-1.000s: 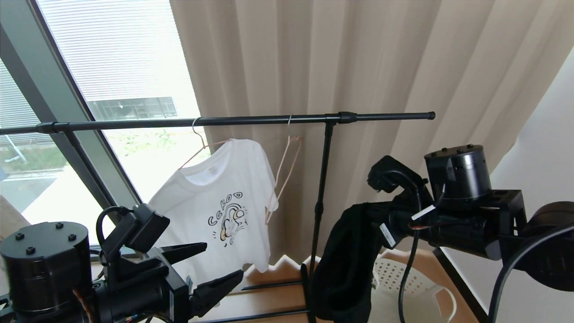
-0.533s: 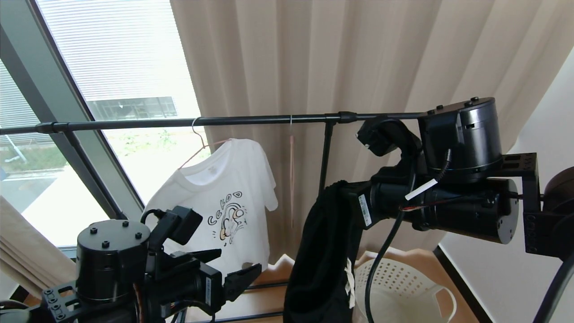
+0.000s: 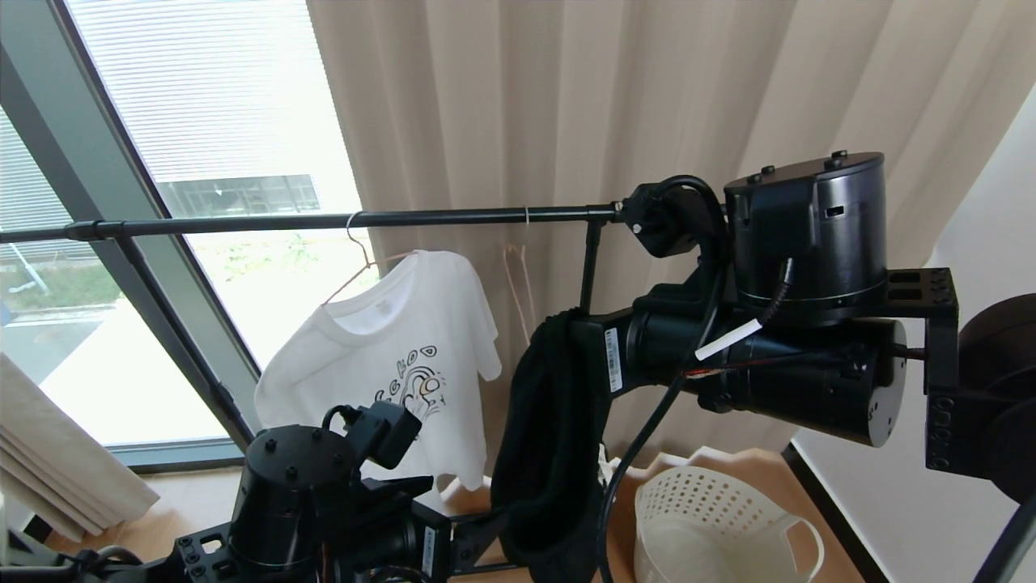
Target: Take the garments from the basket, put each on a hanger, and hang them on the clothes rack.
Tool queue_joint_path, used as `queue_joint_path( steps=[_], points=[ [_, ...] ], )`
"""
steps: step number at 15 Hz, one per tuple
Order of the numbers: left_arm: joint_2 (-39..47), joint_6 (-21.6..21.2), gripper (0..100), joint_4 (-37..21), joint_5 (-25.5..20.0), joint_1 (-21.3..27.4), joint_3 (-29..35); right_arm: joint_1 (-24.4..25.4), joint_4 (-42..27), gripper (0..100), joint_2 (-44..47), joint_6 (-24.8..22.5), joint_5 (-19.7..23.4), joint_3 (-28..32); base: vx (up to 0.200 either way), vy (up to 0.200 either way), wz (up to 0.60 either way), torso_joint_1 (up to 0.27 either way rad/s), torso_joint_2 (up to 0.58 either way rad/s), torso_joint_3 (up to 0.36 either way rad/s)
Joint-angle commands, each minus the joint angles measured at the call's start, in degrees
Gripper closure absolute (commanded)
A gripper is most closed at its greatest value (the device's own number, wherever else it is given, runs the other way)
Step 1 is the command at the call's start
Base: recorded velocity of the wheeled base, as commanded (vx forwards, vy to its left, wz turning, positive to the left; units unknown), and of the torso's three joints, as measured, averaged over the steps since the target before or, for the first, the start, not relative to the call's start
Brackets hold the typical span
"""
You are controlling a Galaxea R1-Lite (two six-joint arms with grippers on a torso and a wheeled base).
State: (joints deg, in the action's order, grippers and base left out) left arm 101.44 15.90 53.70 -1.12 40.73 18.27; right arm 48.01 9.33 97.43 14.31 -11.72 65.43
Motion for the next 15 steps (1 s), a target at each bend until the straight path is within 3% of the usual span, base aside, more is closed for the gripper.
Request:
queue_joint_path(
  steps=[1, 9, 14, 15],
  points=[
    [2.54, 0.01, 0, 1.06, -0.02, 0.49, -0.61, 0.6, 0.34, 100, 0.22, 0.28, 0.03, -0.04, 0.0, 0.0, 0.0, 0.0, 0.0, 0.0],
    [8.43, -0.08, 0, 8.79, 0.07, 1.37, -2.89, 1.92, 2.45, 100, -0.57, 3.09, 0.11, 0.05, 0.0, 0.0, 0.0, 0.0, 0.0, 0.0],
    [10.27, -0.16, 0, 10.2, 0.15, 2.43, -3.77, 2.62, 4.47, 100, -2.59, 3.35, -0.06, -0.04, 0.0, 0.0, 0.0, 0.0, 0.0, 0.0],
    [10.36, -0.16, 100, 10.99, 1.12, 2.43, -3.77, 2.35, 4.47, 100, -2.94, 3.27, -0.24, -0.12, 0.0, 0.0, 0.0, 0.0, 0.0, 0.0]
  ],
)
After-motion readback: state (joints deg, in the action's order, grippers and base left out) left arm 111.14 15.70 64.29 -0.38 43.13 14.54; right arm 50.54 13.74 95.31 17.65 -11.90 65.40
